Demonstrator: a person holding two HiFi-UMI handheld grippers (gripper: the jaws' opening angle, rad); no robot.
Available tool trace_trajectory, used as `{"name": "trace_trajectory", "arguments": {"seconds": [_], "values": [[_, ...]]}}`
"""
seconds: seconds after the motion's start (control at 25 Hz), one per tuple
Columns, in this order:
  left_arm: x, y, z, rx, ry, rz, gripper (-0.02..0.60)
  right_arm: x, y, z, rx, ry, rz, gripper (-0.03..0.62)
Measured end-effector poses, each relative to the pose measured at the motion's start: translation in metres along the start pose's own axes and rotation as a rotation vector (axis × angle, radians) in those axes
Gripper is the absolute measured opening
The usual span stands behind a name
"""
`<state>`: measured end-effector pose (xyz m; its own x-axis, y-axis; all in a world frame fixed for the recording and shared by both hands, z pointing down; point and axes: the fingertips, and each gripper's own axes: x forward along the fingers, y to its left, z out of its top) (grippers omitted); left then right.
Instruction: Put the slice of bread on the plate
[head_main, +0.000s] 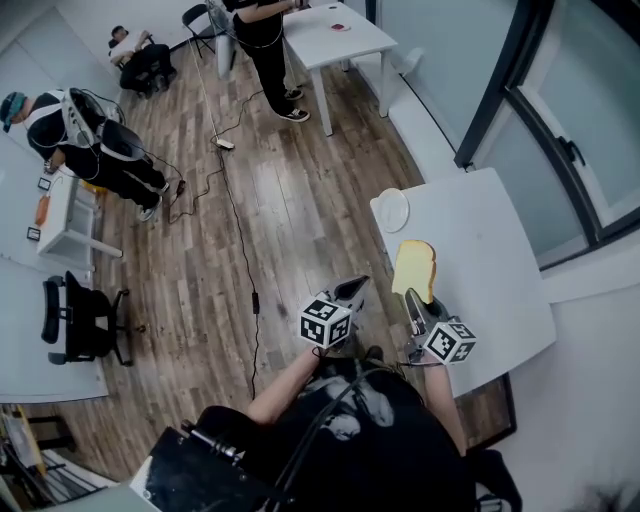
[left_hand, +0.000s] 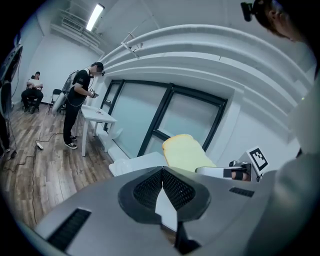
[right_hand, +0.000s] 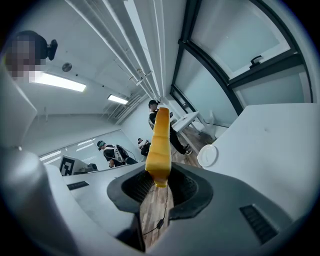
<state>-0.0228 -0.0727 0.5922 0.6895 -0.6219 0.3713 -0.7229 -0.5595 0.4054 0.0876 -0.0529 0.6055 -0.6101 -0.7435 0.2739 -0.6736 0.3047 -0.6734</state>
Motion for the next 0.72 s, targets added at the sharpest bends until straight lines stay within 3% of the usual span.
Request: {"name": "trace_trajectory", "arguments": {"seconds": [0.4,0.72], "values": [[0.047,0.051,0.026,0.001,0.053,-0.079,0.006,0.056,-0.012,0.025,0.017,-0.02,-0.075,0.094],[0.107,0.069,0.048,0.001,0.076,-0.071,0.006,0.097,-0.057,0.048,0.021,0.061,-0.066,0.094]]}}
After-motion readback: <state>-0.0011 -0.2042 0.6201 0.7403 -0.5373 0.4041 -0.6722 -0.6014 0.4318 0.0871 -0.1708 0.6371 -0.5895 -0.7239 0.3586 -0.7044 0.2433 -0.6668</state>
